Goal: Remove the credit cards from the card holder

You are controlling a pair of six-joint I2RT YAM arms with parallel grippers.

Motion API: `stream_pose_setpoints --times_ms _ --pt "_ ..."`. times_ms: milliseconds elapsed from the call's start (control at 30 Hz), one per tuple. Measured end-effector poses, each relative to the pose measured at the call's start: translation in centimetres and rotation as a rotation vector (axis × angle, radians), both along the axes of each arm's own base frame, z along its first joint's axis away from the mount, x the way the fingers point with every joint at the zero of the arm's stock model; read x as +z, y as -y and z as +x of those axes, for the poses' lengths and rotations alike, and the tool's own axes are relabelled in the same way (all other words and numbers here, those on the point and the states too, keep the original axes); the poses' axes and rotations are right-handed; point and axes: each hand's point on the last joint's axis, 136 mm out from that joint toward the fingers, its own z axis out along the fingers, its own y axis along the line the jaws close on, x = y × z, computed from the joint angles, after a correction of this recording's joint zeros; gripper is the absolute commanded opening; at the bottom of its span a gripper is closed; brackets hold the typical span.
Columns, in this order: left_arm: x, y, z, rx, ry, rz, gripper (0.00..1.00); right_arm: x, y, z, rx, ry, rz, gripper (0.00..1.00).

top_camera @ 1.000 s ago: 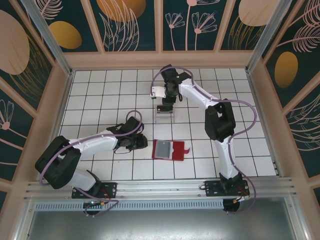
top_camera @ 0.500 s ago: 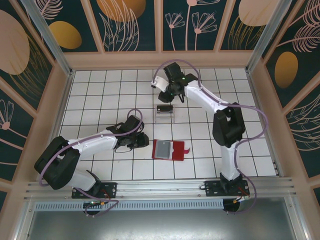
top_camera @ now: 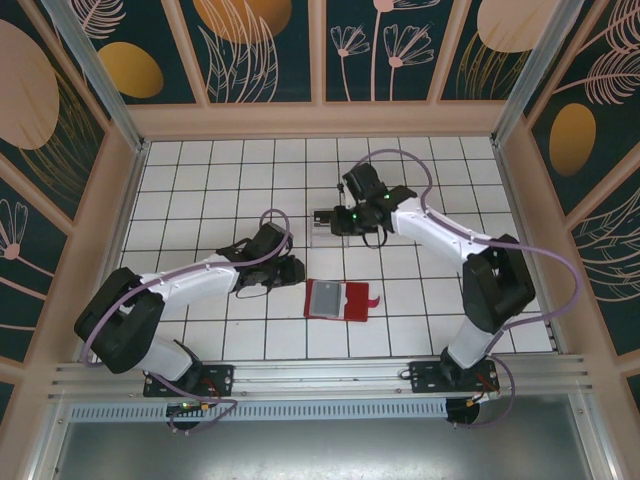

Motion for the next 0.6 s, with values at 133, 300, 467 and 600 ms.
stream_pose_setpoints --times_ms 133,300,467,600 --pt "0.0 -0.3 0.7 0.032 0.005 -0.002 0.26 -0.4 -0.6 -3.6 -0.054 -0.069 0.003 0.22" --pt "-0.2 -1.2 2.1 0.078 0.005 -0.007 0.26 -1.4 -1.9 -7.0 -0.083 -0.138 -0.004 0.23" --pt "-0.1 -3.1 4.0 0.149 0.015 -0.03 0.26 -3.5 -2.2 -9.8 -0.095 -0.213 -0.024 0.25" --pt "-0.6 -5.4 4.3 0.207 0.006 -0.028 0.26 -5.1 -2.6 -11.6 -0.084 -0.271 -0.006 0.26"
